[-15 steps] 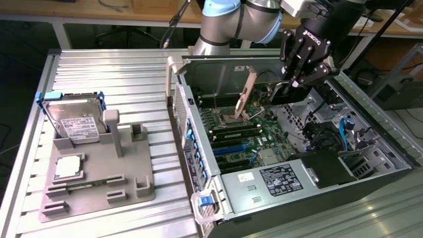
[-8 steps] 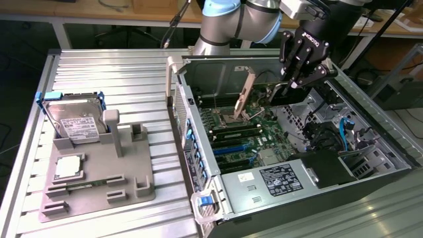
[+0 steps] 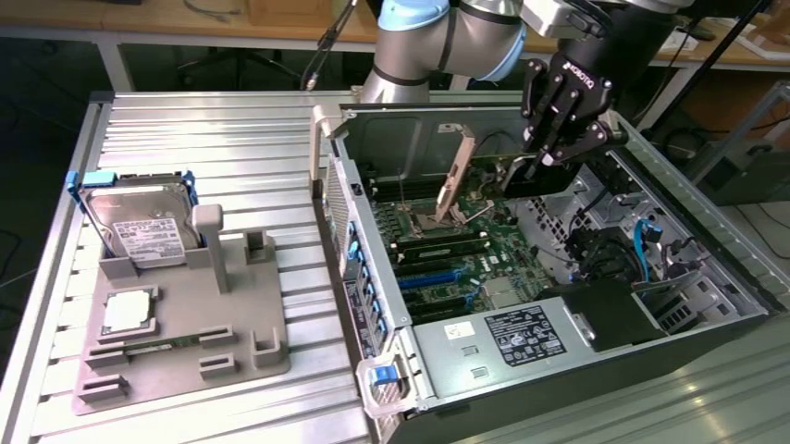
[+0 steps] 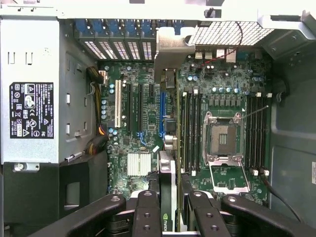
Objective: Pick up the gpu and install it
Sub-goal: 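Insert the gpu into the slot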
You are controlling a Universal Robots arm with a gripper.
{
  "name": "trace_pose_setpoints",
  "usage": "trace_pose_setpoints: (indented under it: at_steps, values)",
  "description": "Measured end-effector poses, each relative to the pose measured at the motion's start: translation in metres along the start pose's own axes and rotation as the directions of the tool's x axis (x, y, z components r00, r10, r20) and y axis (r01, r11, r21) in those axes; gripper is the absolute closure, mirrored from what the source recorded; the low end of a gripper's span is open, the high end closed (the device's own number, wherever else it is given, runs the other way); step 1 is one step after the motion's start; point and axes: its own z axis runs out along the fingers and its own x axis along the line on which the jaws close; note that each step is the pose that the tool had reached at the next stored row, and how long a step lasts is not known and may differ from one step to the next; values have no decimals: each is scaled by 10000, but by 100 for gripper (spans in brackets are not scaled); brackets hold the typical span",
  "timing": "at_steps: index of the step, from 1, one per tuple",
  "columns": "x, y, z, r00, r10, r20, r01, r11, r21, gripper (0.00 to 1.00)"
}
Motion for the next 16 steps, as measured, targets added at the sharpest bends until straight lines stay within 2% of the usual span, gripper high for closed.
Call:
trace_pose_setpoints:
  at_steps: [16]
  values:
    - [-1,-3,55,10000,32,1,-32,10000,0,73]
